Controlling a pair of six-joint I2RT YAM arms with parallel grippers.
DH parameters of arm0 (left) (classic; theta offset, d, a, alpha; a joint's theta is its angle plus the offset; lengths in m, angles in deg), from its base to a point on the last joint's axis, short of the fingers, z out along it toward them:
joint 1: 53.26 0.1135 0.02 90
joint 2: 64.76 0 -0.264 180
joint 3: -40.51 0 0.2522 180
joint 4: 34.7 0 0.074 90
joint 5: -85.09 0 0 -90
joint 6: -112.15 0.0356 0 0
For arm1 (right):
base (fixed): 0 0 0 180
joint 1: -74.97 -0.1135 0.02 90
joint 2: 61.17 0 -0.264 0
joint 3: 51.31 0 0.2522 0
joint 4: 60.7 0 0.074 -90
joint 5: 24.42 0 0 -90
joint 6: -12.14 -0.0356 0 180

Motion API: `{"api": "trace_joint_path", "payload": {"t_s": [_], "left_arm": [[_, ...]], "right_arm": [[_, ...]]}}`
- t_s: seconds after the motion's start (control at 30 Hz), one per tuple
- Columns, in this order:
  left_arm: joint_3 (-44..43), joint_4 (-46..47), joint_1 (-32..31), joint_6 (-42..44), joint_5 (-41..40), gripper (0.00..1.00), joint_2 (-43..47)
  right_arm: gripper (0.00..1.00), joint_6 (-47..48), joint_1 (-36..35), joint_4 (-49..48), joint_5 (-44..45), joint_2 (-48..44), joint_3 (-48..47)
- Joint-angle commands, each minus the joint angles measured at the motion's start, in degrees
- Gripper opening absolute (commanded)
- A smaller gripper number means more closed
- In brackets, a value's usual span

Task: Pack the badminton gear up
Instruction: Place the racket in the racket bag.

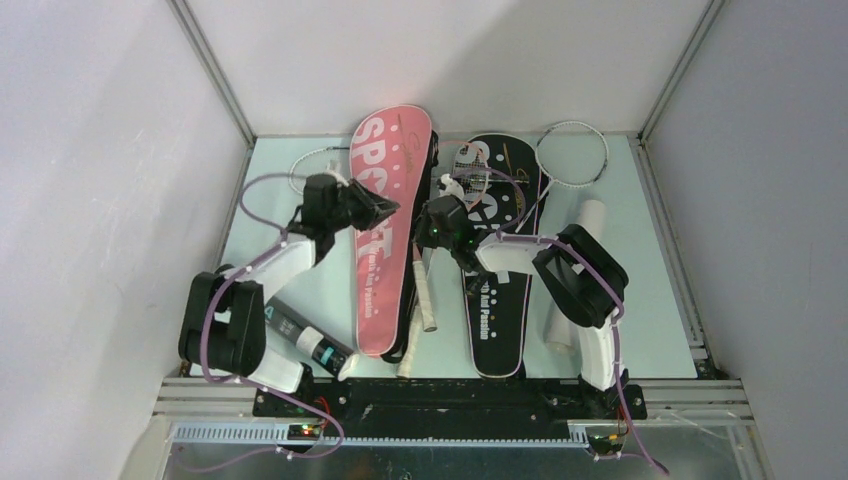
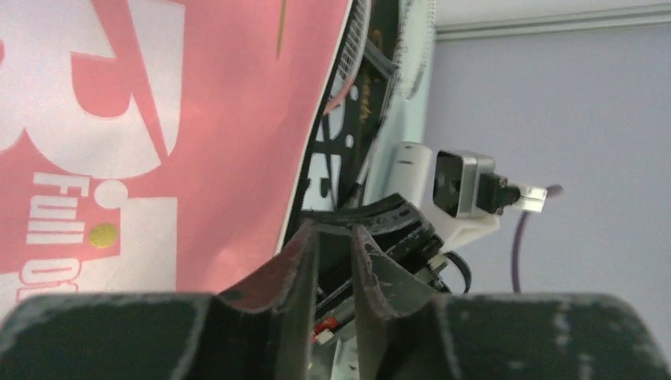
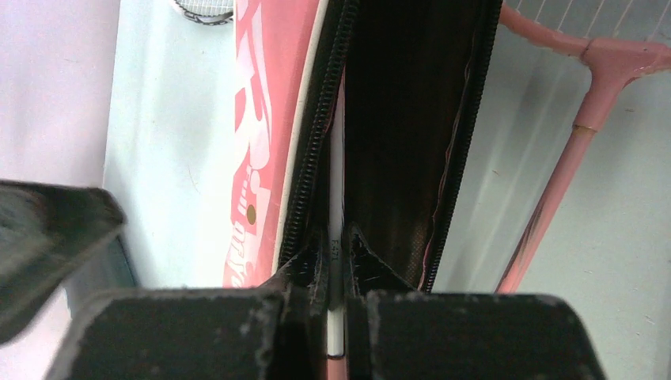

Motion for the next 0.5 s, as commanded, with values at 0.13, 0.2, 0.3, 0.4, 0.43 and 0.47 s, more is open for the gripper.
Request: {"api": "trace_joint_path", "payload": {"t_s": [0.13, 0.2, 0.3, 0.4, 0.43, 0.47], "left_arm": [[-12.86, -46.50, -7.88, 32.89, -19.75, 0.36, 7.45], [-10.46, -46.32, -10.07, 32.91, -20.27, 0.40, 8.67], [-7.10, -43.43, -13.24, 31.57, -20.12, 0.46, 9.83], [-3.92, -40.77, -16.13, 29.58, -20.12, 0.50, 10.43], [-3.64, -40.32, -16.53, 29.40, -20.41, 0.52, 10.39], [-3.74, -40.32, -17.27, 29.37, -20.84, 0.53, 10.03]], "right_arm": [[0.00, 0.64, -0.47, -6.07, 1.78, -0.72, -2.94], [0.00, 0.61, -0.36, -5.97, 1.82, -0.99, -2.99], [0.00, 0.34, -0.33, -5.68, 1.75, -1.07, -3.03], [0.00, 0.33, -0.41, -5.42, 1.75, -1.12, -3.03], [0.00, 0.34, -0.47, -5.33, 1.72, -1.15, -3.03], [0.00, 0.35, -0.58, -5.37, 1.74, -1.16, -3.03]]}}
